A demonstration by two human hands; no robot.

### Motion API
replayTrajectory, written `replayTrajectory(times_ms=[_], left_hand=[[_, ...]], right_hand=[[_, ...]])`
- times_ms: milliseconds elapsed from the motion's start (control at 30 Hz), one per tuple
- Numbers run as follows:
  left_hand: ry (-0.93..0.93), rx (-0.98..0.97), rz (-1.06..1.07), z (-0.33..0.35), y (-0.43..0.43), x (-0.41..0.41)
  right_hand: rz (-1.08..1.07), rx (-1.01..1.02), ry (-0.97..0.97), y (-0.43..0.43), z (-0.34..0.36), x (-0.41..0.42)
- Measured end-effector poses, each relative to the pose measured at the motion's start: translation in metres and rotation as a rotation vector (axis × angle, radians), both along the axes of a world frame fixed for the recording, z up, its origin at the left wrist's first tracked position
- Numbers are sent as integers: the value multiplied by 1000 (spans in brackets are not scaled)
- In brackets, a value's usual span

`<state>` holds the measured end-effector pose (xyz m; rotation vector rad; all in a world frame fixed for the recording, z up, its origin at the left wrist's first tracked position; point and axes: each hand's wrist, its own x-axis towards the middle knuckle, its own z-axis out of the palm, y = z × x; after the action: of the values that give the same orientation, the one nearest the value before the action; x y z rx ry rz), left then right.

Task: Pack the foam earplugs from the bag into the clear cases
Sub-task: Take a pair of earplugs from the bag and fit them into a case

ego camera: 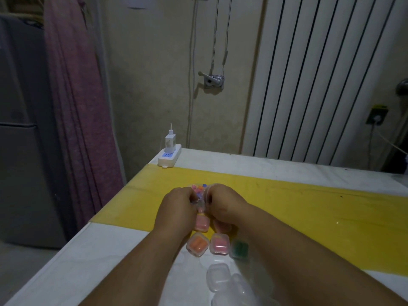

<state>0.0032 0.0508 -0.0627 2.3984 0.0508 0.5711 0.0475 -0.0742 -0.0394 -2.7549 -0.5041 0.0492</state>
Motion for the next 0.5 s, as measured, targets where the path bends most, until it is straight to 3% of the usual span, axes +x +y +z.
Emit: replayTrajectory(times_ms=[100, 300, 500], left_hand=[[4, -6, 0, 0, 0, 0], [12, -1, 11, 1, 1, 1], [43, -2, 25, 1, 1, 0]], right_hand=[[-25, 51, -20, -1, 0, 0], [-240, 419, -9, -11, 9, -3], [-404, 463, -49, -32, 21, -15]])
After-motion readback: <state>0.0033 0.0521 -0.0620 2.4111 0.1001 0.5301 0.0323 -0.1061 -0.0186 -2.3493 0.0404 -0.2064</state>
